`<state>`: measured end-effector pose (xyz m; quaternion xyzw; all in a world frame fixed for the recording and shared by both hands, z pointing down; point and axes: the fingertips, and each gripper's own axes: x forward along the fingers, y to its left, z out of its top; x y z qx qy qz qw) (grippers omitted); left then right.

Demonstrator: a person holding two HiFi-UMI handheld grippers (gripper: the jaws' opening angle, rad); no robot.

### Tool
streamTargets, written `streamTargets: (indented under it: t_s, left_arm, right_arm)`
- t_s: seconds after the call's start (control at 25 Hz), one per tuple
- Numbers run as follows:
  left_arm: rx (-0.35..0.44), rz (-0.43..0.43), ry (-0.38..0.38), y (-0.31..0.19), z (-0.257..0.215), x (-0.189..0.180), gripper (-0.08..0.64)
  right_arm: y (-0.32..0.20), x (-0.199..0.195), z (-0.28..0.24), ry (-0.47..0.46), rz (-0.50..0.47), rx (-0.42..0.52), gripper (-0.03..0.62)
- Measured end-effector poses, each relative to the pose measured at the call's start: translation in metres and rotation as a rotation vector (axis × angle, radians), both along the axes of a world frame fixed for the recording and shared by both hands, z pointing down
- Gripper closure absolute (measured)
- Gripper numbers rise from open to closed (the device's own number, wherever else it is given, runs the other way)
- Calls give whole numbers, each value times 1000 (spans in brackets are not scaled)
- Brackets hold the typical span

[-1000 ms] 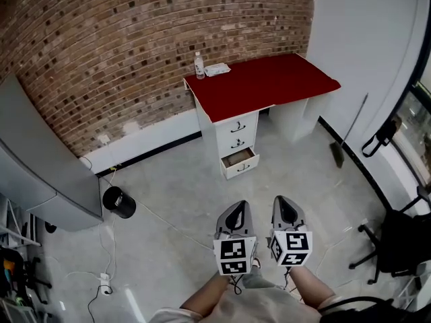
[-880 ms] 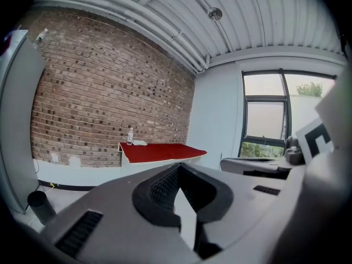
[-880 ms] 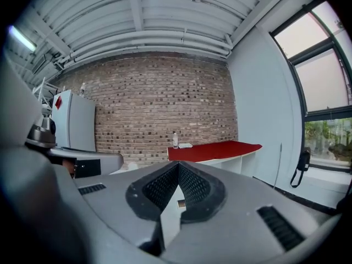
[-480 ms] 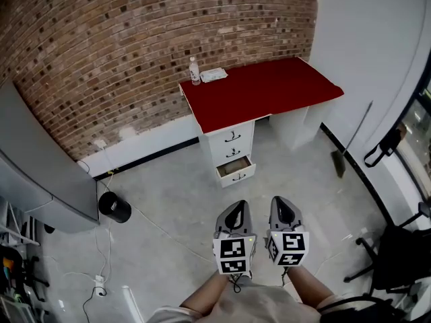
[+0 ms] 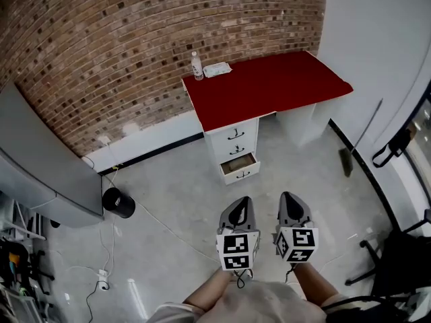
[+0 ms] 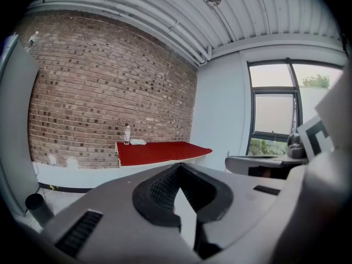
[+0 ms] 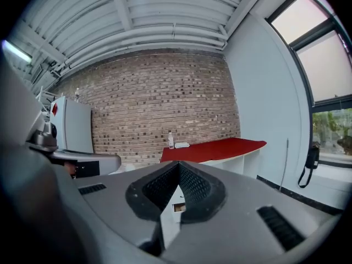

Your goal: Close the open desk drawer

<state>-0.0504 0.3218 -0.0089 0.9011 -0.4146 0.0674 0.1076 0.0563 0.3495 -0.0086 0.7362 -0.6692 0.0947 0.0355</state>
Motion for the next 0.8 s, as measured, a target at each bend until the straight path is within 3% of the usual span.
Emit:
streamTargets:
  t_s: [0.4, 0.8]
  left_arm:
    - [20, -31, -25, -32, 2, 7, 560]
    - [18, -58, -14, -101, 9, 23, 560]
  right_arm:
    - [-31, 14, 12, 8, -26, -28, 594]
    - [-109, 19, 8, 38, -99, -10, 594]
